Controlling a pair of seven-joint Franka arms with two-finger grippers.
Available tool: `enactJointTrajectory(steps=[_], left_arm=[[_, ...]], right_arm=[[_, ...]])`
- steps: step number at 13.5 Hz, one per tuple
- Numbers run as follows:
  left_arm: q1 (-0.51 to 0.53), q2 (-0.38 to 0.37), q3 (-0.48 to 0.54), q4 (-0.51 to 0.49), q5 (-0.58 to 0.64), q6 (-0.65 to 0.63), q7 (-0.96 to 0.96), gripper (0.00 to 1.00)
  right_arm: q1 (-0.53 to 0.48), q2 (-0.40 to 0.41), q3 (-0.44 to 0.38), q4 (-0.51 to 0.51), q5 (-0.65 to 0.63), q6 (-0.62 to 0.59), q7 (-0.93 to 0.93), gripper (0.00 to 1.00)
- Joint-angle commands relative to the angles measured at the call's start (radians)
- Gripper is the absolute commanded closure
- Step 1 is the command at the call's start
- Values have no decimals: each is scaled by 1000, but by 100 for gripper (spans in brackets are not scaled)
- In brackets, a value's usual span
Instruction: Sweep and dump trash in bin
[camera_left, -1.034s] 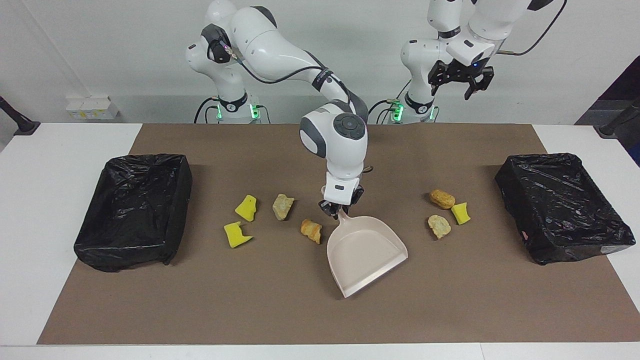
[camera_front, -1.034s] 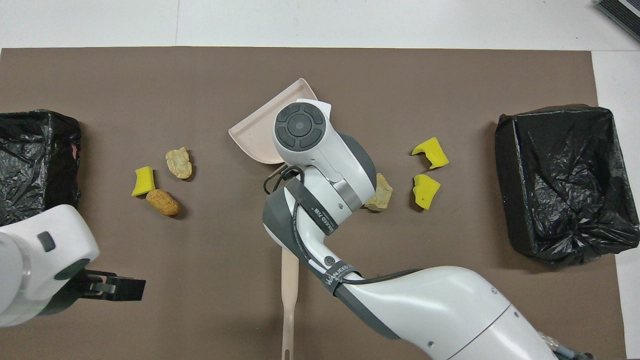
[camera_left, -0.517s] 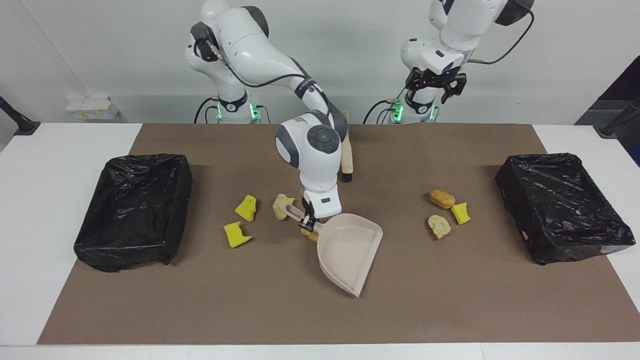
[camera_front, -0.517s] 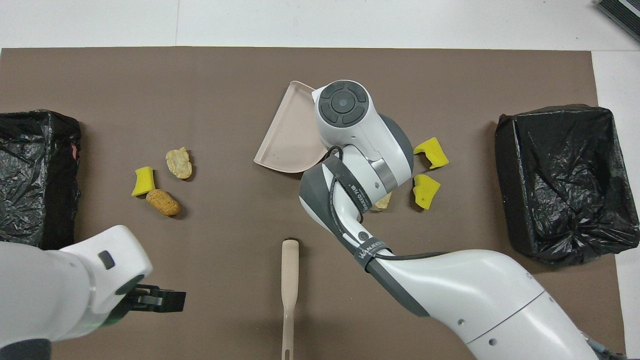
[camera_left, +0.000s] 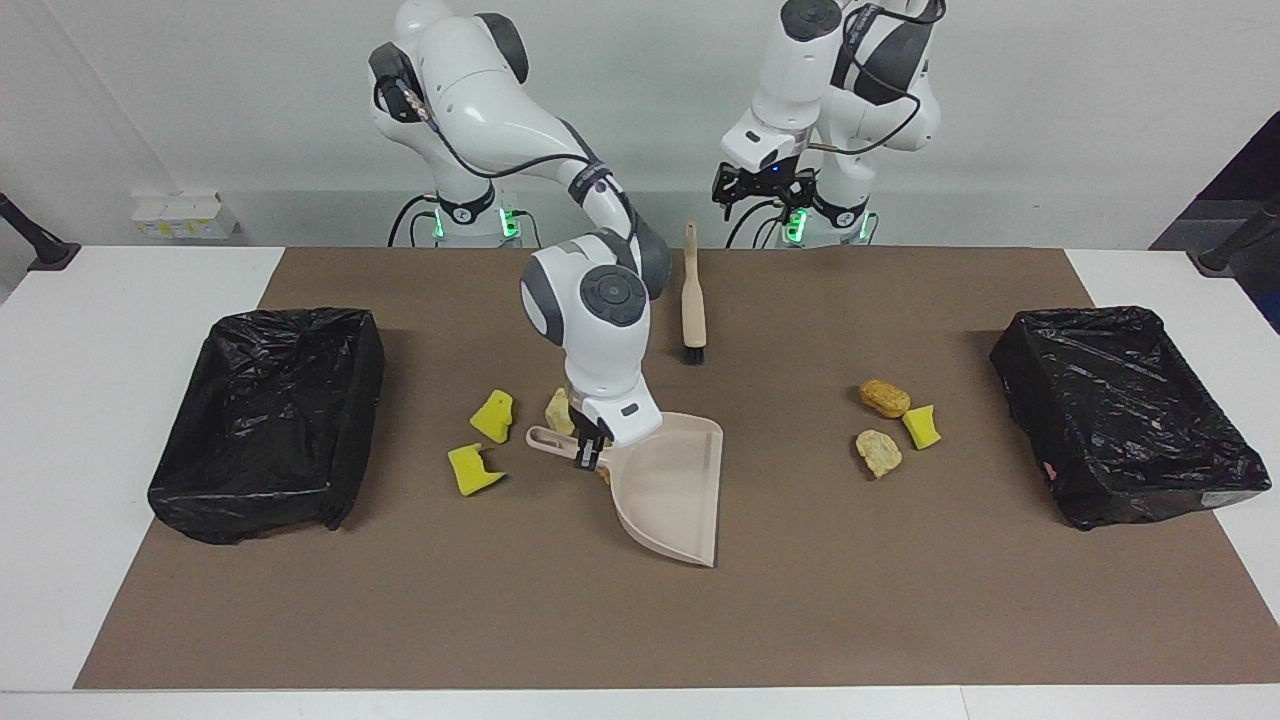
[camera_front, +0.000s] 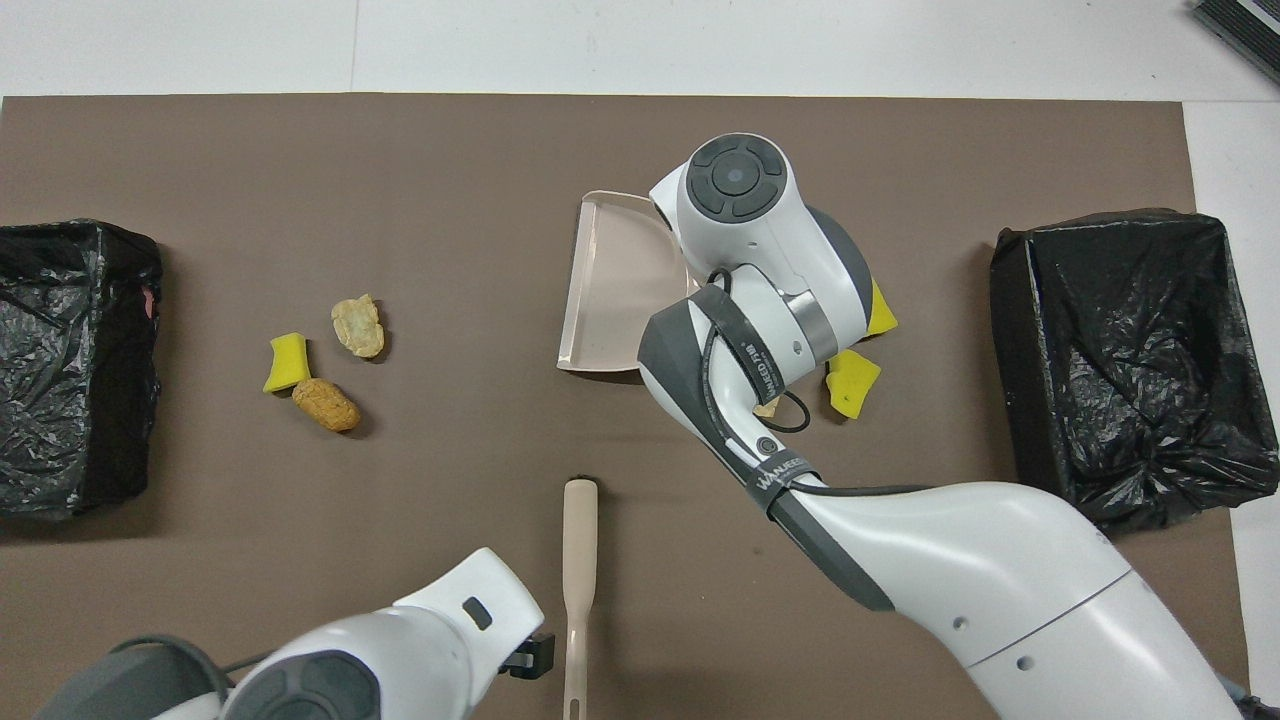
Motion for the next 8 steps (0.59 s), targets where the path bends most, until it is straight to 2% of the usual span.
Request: enactJointTrajectory(steps=[1,2,8], left_arm=[[-152,28,19,-120,-8,162,-146,0],[-192,65,19,-143,-8,211,-178,0],[-216,200,19,-151,-8,334,-204,0]], right_arm=[[-22,-31,11,-40,-55,-31,-99,100],[-22,-33,11,-40,-57,-39,-113,100],[6,-37,13,-41,-101,-39,-167,100]])
